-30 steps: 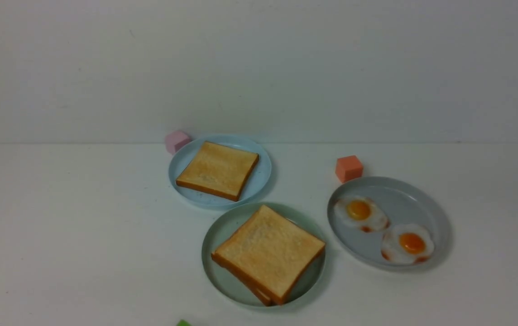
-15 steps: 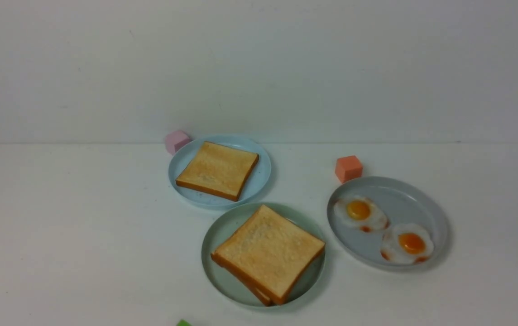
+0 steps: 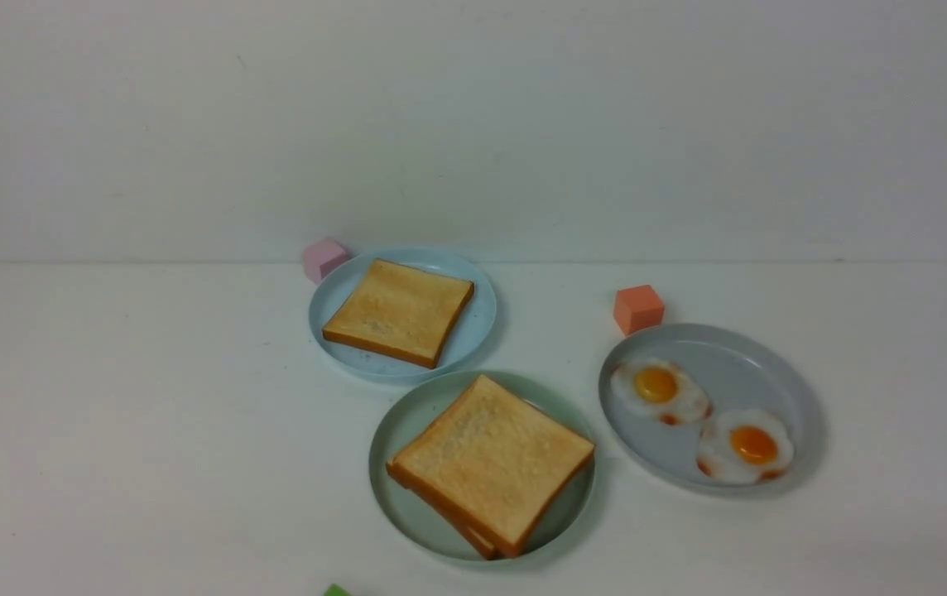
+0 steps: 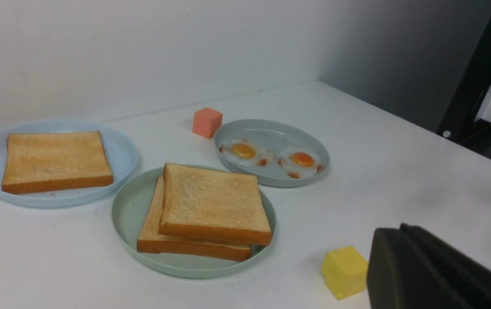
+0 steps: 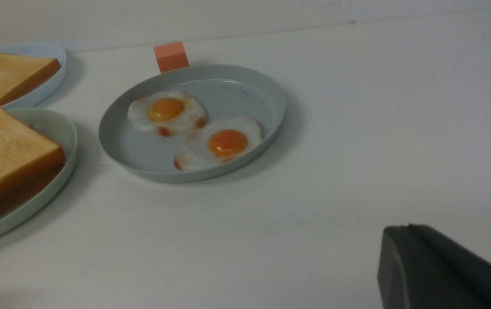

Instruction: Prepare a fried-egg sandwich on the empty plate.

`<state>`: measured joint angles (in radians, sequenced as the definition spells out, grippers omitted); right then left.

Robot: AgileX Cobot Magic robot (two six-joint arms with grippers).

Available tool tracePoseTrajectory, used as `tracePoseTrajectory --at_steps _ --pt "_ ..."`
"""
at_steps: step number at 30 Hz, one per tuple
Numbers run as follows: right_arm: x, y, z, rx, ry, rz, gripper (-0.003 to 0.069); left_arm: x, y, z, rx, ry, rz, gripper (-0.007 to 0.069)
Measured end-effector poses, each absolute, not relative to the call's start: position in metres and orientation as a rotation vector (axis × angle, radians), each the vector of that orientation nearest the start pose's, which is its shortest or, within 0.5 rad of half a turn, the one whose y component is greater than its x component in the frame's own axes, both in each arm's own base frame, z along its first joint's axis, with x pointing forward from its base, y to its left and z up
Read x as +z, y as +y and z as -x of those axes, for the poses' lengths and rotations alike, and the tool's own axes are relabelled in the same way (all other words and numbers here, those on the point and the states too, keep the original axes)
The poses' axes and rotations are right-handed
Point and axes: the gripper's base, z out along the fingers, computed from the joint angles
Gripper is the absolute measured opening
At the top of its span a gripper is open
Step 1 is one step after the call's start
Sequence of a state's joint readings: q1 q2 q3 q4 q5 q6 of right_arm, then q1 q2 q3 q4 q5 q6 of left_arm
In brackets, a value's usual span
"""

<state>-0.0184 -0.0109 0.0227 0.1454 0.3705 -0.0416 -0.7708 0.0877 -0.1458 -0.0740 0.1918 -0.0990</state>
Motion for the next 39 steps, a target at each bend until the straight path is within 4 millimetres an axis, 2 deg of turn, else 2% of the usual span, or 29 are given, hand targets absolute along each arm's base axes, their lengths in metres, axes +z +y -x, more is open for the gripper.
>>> tracePoseTrajectory --at_steps 27,34,36,39 --pt "0.173 0.004 -0.052 0.118 1.876 -0.088 0.0001 0.241 -0.041 -0.041 -0.712 1.575 -0.509 0.0000" --pt "0.173 0.004 -0.052 0.118 1.877 -0.088 0.0005 0.245 -0.023 -0.048 -0.482 1.525 -0.220 -0.0013" --pt "0.173 0.004 -0.052 0.118 1.877 -0.088 0.0006 0.233 -0.014 -0.049 -0.360 1.545 -0.077 -0.0013" --pt "0.173 0.004 -0.052 0.118 1.878 -0.088 0.0008 0.203 -0.008 -0.054 -0.261 1.652 0.053 -0.0013"
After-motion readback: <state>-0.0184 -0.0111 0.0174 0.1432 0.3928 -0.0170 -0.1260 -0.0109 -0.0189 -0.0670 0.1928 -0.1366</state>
